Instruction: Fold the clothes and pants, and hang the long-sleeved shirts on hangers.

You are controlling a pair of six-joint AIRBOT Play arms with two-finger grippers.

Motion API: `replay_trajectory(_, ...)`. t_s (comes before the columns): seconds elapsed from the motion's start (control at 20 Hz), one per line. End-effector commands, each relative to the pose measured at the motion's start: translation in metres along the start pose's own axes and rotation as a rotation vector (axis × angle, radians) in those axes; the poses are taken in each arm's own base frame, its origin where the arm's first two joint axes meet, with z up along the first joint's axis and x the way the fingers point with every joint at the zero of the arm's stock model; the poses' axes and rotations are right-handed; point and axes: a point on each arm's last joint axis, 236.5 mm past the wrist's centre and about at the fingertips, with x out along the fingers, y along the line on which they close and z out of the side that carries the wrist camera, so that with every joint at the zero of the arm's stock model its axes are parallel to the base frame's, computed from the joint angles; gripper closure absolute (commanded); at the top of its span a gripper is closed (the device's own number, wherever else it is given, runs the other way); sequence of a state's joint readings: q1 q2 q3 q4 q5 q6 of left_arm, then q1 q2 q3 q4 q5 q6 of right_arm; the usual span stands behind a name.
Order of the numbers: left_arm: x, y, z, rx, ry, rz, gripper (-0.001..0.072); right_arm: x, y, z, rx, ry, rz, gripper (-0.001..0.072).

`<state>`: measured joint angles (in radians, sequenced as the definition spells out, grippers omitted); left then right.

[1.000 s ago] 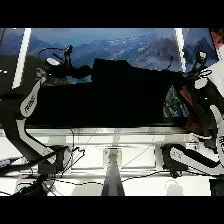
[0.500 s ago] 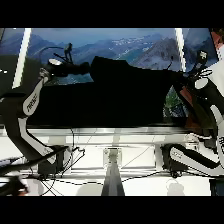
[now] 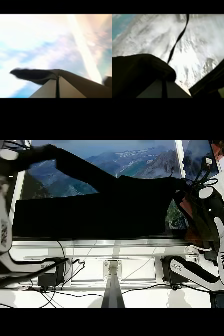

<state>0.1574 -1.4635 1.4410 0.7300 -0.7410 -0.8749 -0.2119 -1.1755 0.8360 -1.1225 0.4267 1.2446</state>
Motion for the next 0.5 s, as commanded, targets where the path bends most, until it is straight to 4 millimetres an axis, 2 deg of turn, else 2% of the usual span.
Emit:
replay_trajectory(0.0, -0.072, 0.039, 0.035, 0.169, -0.044, 0.211, 0.0699, -0.005, 0.004, 0.014, -0.007, -0.020, 0.009, 0.0692)
replay_trajectory(0.1, -0.099, 0.060, 0.035, 0.172, -0.020, 0.304, 0.0699, -0.006, 0.005, 0.019, -0.013, -0.030, 0.010, 0.0692)
replay_trajectory(0.15, -0.109, 0.072, 0.027, 0.166, 0.022, 0.345, 0.0699, -0.006, 0.005, 0.020, -0.018, -0.032, 0.009, 0.0693)
replay_trajectory(0.35, -0.137, 0.127, -0.034, 0.080, 0.268, 0.511, 0.0699, 0.004, 0.001, 0.017, -0.011, -0.027, 0.000, 0.0693)
replay_trajectory(0.45, -0.151, 0.160, -0.051, 0.013, 0.315, 0.621, 0.0699, 0.012, -0.001, 0.014, -0.019, -0.024, -0.009, 0.0693)
